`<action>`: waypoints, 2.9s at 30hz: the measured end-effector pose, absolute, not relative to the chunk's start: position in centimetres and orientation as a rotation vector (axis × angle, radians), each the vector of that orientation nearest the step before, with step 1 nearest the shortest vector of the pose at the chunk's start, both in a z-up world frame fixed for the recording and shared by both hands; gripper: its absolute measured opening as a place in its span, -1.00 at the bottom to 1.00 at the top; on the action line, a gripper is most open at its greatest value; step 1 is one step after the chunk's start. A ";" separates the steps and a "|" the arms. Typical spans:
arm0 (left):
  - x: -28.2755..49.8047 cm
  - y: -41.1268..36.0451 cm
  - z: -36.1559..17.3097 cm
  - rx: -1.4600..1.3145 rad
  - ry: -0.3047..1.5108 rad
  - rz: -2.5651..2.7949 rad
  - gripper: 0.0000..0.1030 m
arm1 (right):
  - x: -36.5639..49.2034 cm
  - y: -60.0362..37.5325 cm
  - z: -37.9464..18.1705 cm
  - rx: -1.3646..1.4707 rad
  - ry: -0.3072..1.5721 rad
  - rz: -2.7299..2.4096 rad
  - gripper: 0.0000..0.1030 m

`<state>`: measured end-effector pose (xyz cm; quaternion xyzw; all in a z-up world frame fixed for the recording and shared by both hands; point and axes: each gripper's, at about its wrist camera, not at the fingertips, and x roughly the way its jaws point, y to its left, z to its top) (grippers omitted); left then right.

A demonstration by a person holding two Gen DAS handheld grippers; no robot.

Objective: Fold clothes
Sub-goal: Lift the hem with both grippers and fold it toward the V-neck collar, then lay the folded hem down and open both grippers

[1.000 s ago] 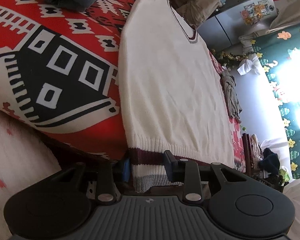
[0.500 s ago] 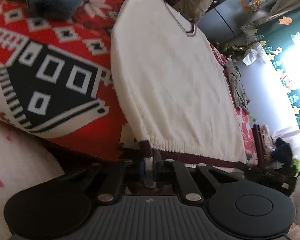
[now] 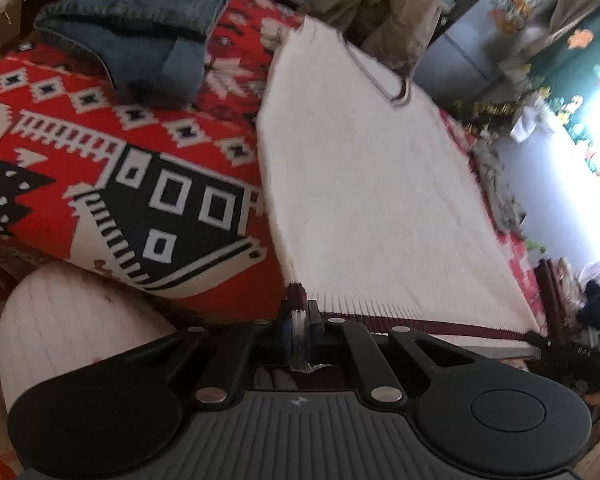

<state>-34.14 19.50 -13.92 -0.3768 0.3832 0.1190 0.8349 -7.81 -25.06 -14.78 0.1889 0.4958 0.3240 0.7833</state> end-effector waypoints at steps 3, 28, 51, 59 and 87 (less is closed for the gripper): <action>-34.2 19.7 -14.9 -0.839 0.816 0.272 -0.88 | -8.1 -25.9 -14.6 0.419 1.066 0.699 -0.91; -29.1 22.1 -9.4 -0.947 0.666 0.280 -0.89 | -4.1 -25.6 -9.6 0.524 1.043 0.684 -0.90; -18.0 26.5 -12.5 -0.862 0.679 0.342 -0.12 | 6.7 -16.5 -14.6 0.467 0.927 0.587 -0.15; -17.5 23.5 -10.0 -0.466 0.701 0.294 0.17 | 5.4 -14.9 -11.7 0.128 0.783 0.722 -0.06; -13.6 26.3 -11.0 -0.350 0.661 0.358 -0.87 | 8.4 -11.6 -12.9 0.171 0.779 0.676 -0.89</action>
